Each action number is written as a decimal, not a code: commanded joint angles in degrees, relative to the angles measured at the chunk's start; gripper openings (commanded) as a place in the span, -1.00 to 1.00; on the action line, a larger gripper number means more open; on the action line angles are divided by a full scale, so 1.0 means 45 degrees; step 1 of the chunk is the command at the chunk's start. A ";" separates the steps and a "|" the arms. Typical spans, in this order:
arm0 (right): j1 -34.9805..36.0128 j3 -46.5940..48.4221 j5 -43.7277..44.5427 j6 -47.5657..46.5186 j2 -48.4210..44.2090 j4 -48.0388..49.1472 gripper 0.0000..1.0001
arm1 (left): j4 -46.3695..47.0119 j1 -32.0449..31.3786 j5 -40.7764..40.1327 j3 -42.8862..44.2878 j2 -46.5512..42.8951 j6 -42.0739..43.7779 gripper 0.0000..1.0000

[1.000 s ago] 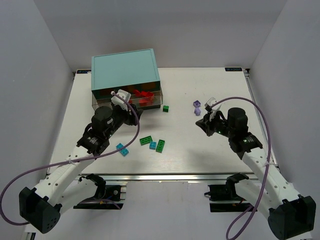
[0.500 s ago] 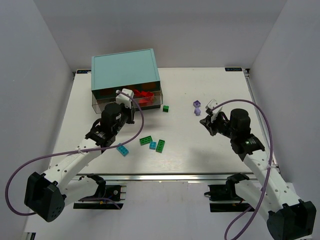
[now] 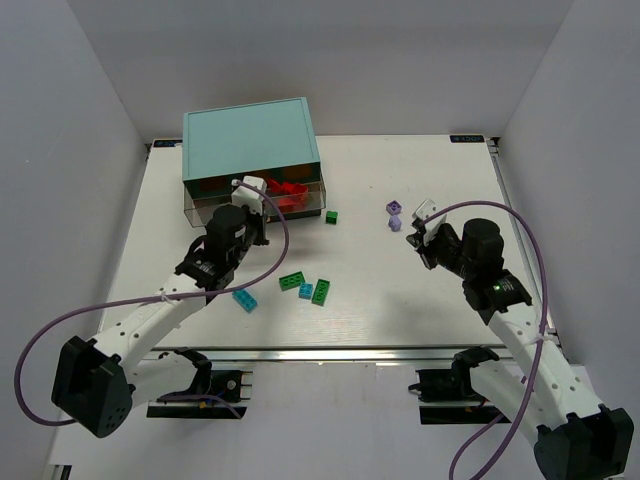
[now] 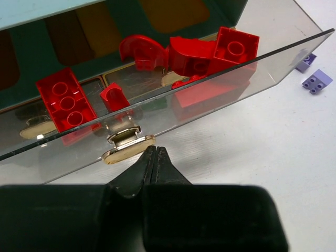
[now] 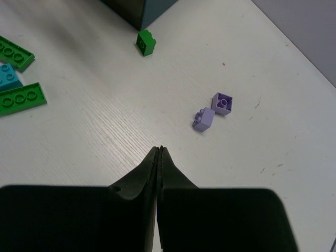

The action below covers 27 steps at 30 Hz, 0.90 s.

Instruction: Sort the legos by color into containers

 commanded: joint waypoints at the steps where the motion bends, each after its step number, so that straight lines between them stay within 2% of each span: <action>1: 0.0008 -0.0125 0.0297 -0.0262 -0.0217 0.0174 -1.00 | 0.0496 -0.0058 -0.0364 -0.0153 0.0056 0.0103 -0.93; 10: 0.0028 -0.0106 0.0278 -0.0321 -0.0100 0.0115 -1.00 | 0.1843 0.0214 -0.0735 -0.0738 0.0348 0.0240 -0.96; 18: 0.0066 -0.0067 0.0219 -0.0379 -0.0022 0.0018 -1.00 | 0.1843 0.0215 -0.1575 0.0062 0.1384 0.0454 -0.96; 27: 0.0028 -0.0028 0.0200 -0.0399 0.0017 -0.0041 -1.00 | 0.3247 0.0215 -0.3390 0.0433 0.2106 0.0864 -0.98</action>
